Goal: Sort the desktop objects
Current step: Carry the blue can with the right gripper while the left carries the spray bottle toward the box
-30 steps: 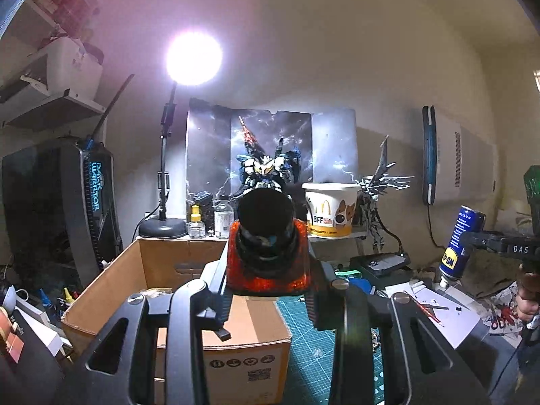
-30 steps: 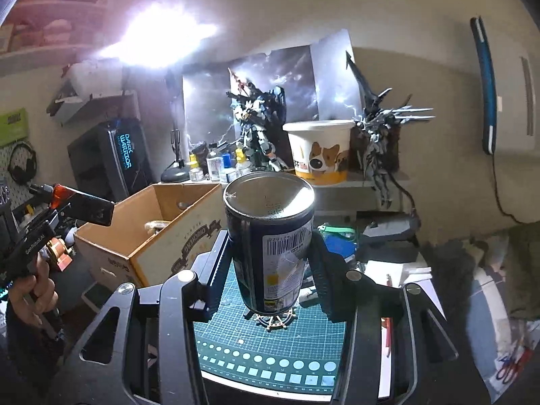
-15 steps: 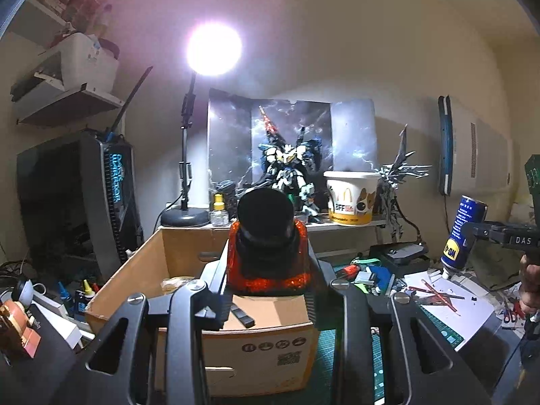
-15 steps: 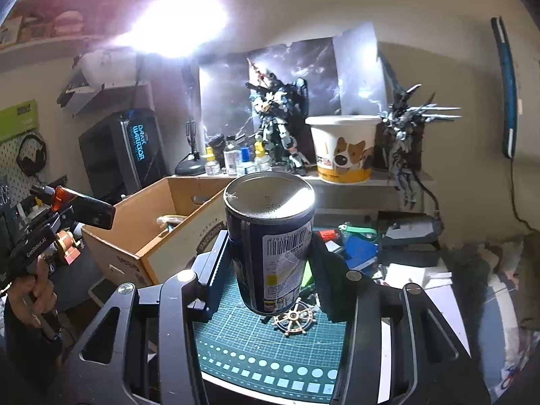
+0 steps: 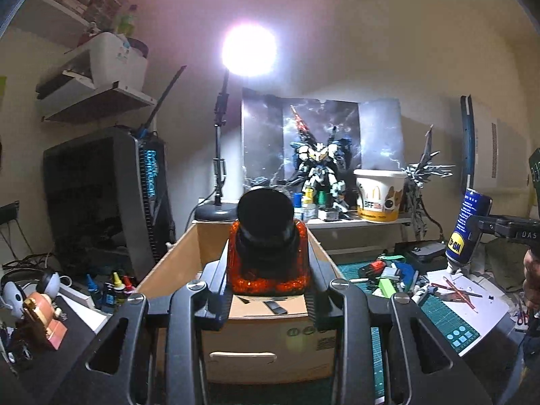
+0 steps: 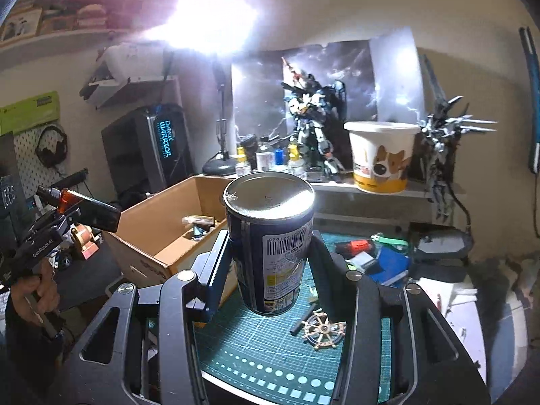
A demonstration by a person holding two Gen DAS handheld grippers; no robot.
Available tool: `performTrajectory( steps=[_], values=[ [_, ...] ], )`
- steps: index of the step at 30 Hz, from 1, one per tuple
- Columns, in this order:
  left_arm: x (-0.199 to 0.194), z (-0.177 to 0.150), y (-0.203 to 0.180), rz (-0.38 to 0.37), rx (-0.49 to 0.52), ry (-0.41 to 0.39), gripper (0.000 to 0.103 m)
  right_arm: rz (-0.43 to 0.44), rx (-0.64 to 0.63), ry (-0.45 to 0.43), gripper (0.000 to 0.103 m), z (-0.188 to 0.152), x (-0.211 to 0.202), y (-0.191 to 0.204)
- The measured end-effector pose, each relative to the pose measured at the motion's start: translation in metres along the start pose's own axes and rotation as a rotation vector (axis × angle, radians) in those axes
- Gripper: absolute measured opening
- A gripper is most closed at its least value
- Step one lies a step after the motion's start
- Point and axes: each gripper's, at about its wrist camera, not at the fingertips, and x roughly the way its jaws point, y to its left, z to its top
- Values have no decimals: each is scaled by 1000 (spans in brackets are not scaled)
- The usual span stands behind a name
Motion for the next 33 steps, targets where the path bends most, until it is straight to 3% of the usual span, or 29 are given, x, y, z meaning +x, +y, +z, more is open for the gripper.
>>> performTrajectory(
  steps=[33],
  values=[
    [-54,-10,67,269,-41,27,34,303,-126,42,43,12,70,94]
  ],
)
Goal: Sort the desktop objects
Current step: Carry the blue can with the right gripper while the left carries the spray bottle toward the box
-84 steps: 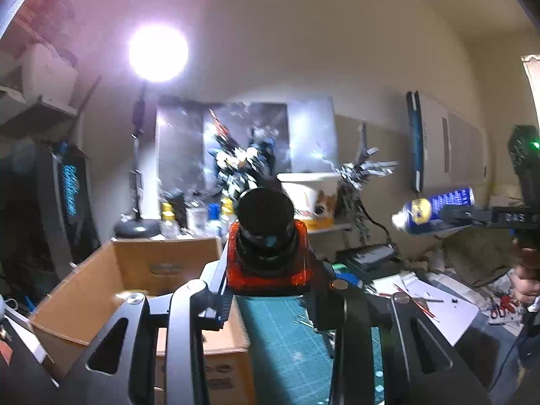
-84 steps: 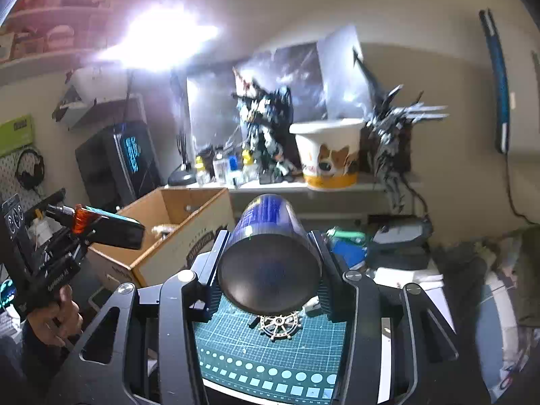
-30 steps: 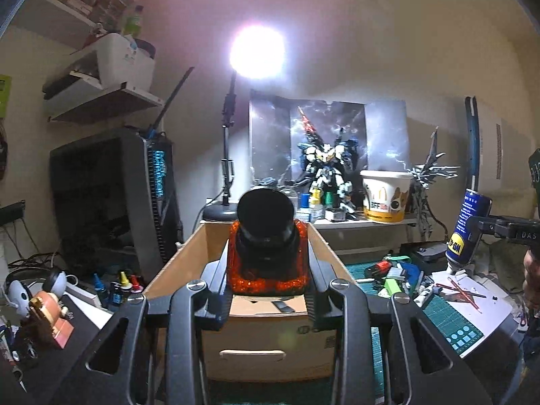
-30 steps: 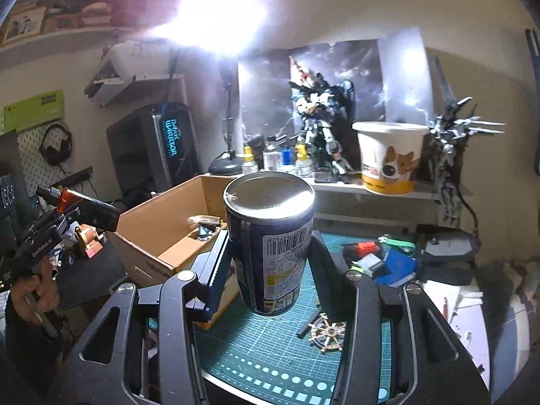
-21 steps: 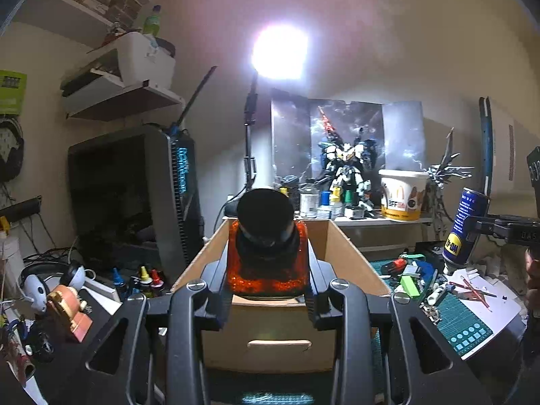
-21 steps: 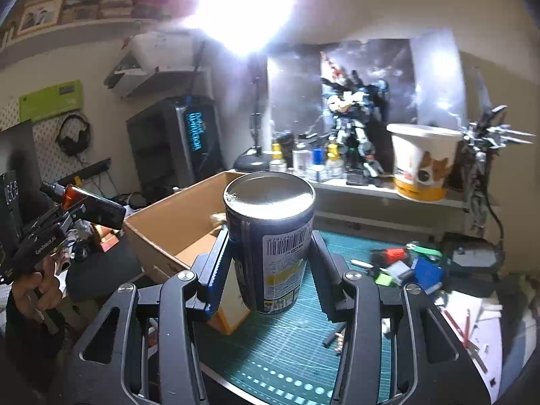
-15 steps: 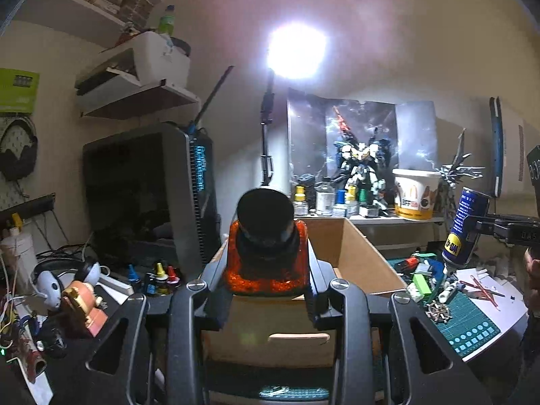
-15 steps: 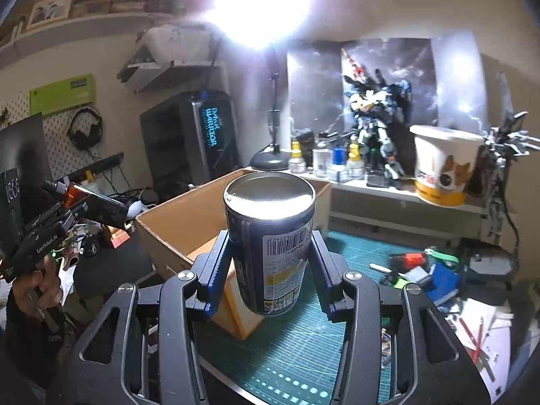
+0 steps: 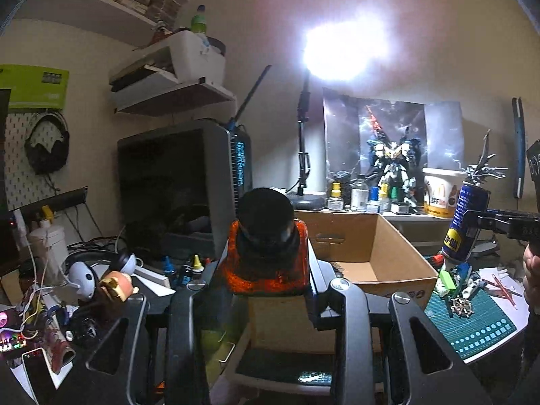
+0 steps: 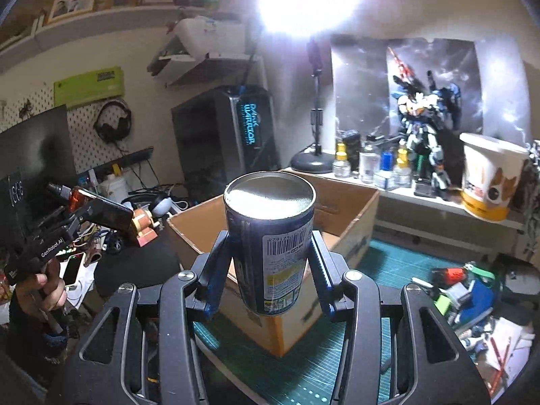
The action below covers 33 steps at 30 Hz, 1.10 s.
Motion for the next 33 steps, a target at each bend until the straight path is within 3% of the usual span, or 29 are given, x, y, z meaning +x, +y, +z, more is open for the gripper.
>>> performTrajectory(
  steps=[14,24,33],
  values=[
    [-1,-5,7,22,0,21,34,66,-8,24,43,1,16,8],
    [8,-2,1,-28,2,57,35,92,19,43,43,0,22,-3],
    [36,23,-10,-100,52,112,35,99,-5,69,43,17,33,-15]
  ],
)
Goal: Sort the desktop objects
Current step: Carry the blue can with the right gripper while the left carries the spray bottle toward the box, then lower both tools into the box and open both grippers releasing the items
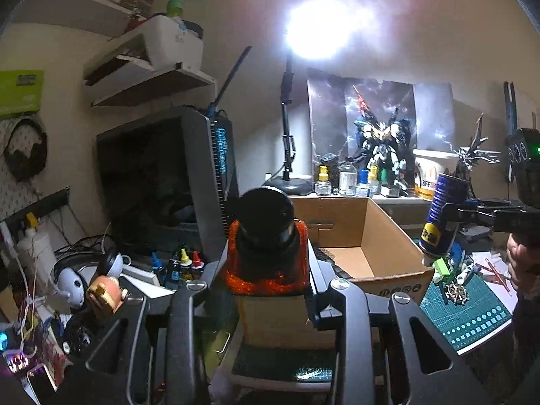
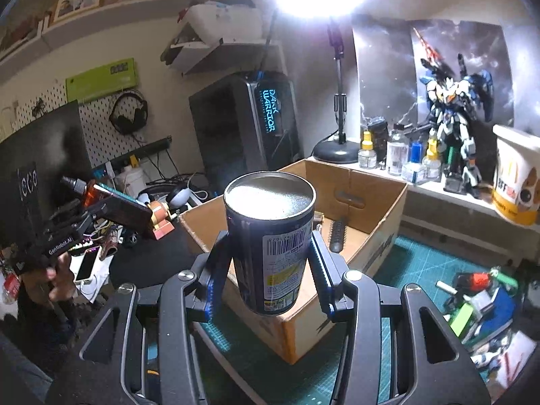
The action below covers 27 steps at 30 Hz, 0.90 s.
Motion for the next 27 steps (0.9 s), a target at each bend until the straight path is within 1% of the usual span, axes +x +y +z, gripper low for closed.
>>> performTrajectory(
  steps=[1,4,6,8,11,13,15,16,18,20,23,25,27],
  values=[
    [6,4,2,-15,-15,14,35,5,-2,12,43,3,3,-1],
    [33,17,5,-44,-40,111,35,31,10,62,43,9,16,-5],
    [51,25,6,-58,-39,171,35,41,13,97,43,16,26,-9],
    [71,35,4,-87,-20,221,35,44,8,128,43,23,36,-14],
    [100,47,-5,-106,50,295,35,56,-2,186,43,39,56,-23],
    [120,55,-14,-120,100,359,35,71,-18,236,43,50,73,-28],
    [137,61,-22,-141,135,414,35,75,-27,292,43,58,90,-29],
    [150,64,-27,-165,149,464,35,79,-34,322,43,63,101,-30],
    [170,65,-31,-191,153,538,35,92,-32,382,43,70,122,-34],
    [199,66,-35,-214,133,638,35,114,3,445,43,76,145,-41],
    [237,63,-33,-196,87,742,35,144,73,546,43,80,179,-53],
    [267,55,-31,-174,61,842,35,156,112,653,43,77,208,-62],
    [292,45,-32,-167,52,939,35,137,152,744,43,67,233,-72]
  ],
)
